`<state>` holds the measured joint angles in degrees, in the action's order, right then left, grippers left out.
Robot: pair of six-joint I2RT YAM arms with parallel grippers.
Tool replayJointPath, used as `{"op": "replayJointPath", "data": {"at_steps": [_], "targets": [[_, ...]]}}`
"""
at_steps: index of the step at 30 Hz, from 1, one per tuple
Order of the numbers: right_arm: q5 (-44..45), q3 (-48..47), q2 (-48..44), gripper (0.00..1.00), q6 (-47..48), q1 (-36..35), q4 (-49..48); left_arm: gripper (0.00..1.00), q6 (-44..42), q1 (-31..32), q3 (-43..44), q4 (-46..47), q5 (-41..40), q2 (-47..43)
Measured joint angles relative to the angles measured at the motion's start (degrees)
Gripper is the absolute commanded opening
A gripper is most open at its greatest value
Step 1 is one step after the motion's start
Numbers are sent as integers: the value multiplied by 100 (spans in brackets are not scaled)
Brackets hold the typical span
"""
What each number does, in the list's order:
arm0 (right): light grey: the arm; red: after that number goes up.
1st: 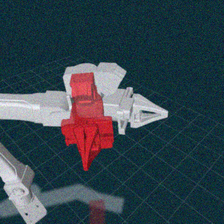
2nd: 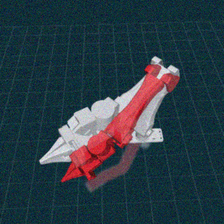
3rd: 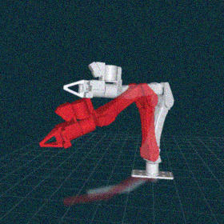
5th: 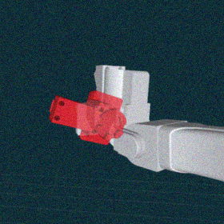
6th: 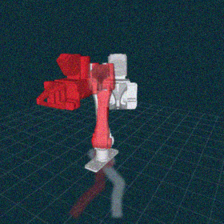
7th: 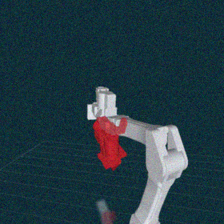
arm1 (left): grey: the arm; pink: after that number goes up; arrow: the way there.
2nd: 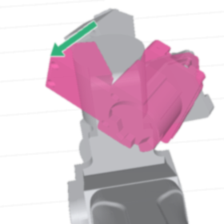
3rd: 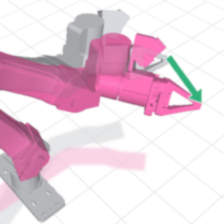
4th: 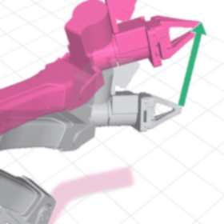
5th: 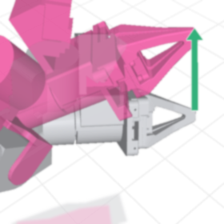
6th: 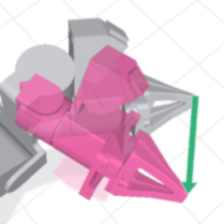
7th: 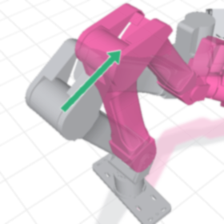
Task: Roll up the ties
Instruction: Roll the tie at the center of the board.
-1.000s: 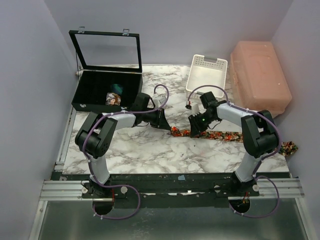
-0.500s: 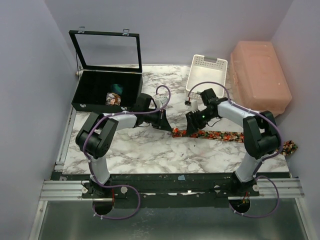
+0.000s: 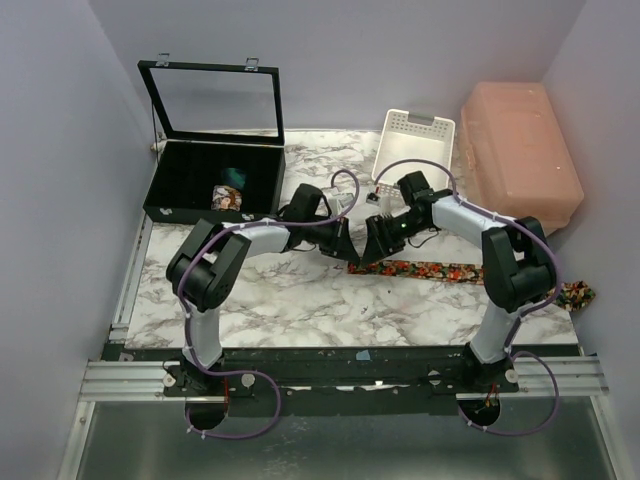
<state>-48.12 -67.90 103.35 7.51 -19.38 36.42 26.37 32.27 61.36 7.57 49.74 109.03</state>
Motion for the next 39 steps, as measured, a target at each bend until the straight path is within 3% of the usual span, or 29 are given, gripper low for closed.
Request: {"op": "replayJointPath", "data": {"at_steps": [8, 10, 18, 20, 27, 33, 39], "targets": [[140, 2, 321, 35, -70, 0, -35, 11, 55, 87, 199, 0, 0, 201], [227, 2, 350, 30, -96, 0, -57, 14, 70, 85, 199, -7, 0, 214], [560, 2, 433, 11, 101, 114, -20, 74, -345, -42, -260, 195, -63, -192], [623, 0, 533, 10, 219, 149, 13, 83, -702, -74, -452, 251, -120, -444], [522, -181, 1032, 8, 509, 225, 328, 91, -2096, -37, -872, 573, -439, -1005], [304, -409, 1255, 8, 844, 264, 640, 91, -3003, 133, -1438, 822, -529, -1117], [-125, -431, 1453, 9, 1180, 256, 940, 92, -3744, 472, -2249, 1110, -581, -1853]]}}
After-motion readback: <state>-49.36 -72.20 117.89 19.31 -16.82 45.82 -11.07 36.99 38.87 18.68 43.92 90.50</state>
